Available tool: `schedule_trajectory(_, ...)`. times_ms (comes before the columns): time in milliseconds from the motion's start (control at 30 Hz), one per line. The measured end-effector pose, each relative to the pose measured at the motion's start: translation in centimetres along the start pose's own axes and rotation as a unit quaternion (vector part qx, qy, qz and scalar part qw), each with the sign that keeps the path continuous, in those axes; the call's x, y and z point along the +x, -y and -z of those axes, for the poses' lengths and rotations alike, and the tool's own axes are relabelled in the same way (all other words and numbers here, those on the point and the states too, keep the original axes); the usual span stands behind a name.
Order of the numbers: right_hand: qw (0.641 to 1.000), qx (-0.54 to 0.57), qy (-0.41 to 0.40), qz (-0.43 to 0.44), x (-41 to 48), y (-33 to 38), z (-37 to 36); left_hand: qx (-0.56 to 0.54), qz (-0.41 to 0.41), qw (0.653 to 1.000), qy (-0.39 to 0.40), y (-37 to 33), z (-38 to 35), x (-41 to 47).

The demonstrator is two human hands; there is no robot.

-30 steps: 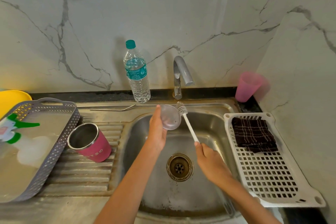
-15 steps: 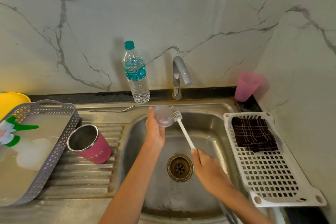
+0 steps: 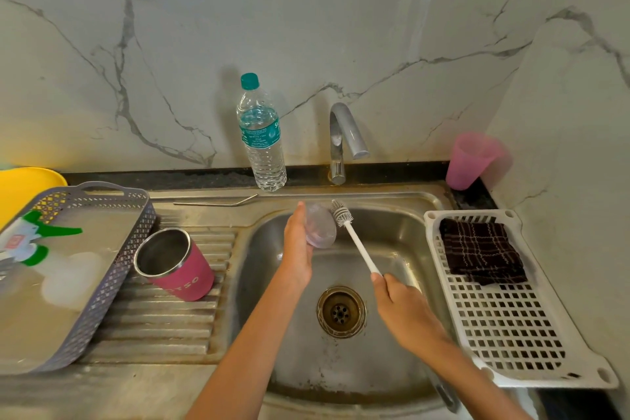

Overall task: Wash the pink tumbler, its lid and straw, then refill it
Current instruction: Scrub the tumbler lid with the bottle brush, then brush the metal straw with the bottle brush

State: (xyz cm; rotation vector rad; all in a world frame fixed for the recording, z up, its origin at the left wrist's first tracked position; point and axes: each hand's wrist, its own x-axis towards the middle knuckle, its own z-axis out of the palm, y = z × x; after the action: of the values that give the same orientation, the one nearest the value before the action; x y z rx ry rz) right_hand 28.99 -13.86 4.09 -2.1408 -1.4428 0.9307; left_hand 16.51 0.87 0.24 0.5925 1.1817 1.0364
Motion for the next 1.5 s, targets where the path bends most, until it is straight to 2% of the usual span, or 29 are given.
schedule_trajectory(200, 1.0, 0.009, 0.014, -0.013, 0.5, 0.0, -0.3, 0.065, -0.076, 0.994, -0.039, -0.6, 3.4, 0.8)
schedule_trajectory(300, 1.0, 0.006, 0.029, -0.011, 0.3, -0.1, -1.0, 0.011, -0.12, 0.989, -0.084, -1.3, 5.3, 0.8)
schedule_trajectory(400, 0.999, 0.018, 0.044, -0.005, 0.1, 0.0, -1.4, -0.079, -0.115, 0.979, -0.148, -2.3, 6.4, 1.4)
schedule_trajectory(467, 0.999, 0.02, 0.049, -0.002, 0.1, 0.2, -1.5, -0.091, -0.124, 0.972, -0.179, -2.8, 6.8, 2.2)
schedule_trajectory(633, 0.998, 0.015, 0.054, -0.001, 0.6, 0.4, -1.4, 0.034, -0.197, 0.953, -0.228, -4.5, 6.7, 3.9)
schedule_trajectory(767, 0.998, 0.01, 0.059, 0.004, 0.9, 0.5, -1.2, 0.082, -0.226, 0.939, -0.245, -4.6, 7.6, 5.3)
schedule_trajectory(833, 0.998, 0.012, 0.061, 0.003, 1.0, 0.4, -1.3, 0.176, -0.227, 0.915, -0.283, -4.2, 7.9, 5.8)
schedule_trajectory(867, 0.998, 0.013, 0.062, 0.001, 1.1, 0.4, -1.3, 0.274, -0.219, 0.881, -0.317, -4.0, 7.9, 5.8)
schedule_trajectory(933, 0.998, 0.013, 0.065, -0.004, 1.2, 0.3, -1.4, 0.453, -0.213, 0.79, -0.355, -3.4, 8.2, 6.0)
schedule_trajectory(1000, 0.998, 0.014, 0.065, -0.007, 1.3, 0.1, -1.3, 0.522, -0.208, 0.747, -0.356, -3.3, 8.7, 6.3)
schedule_trajectory(1200, 0.997, 0.003, 0.071, -0.012, 1.2, -0.2, -1.1, 0.592, -0.175, 0.695, -0.367, -3.6, 10.0, 7.5)
schedule_trajectory(1367, 0.996, 0.008, 0.083, -0.016, 1.1, 0.1, -1.1, 0.607, -0.155, 0.69, -0.361, -3.2, 9.9, 8.2)
schedule_trajectory(1500, 0.996, 0.007, 0.088, -0.018, 1.1, 0.4, -1.2, 0.602, -0.197, 0.693, -0.344, -3.7, 8.8, 8.1)
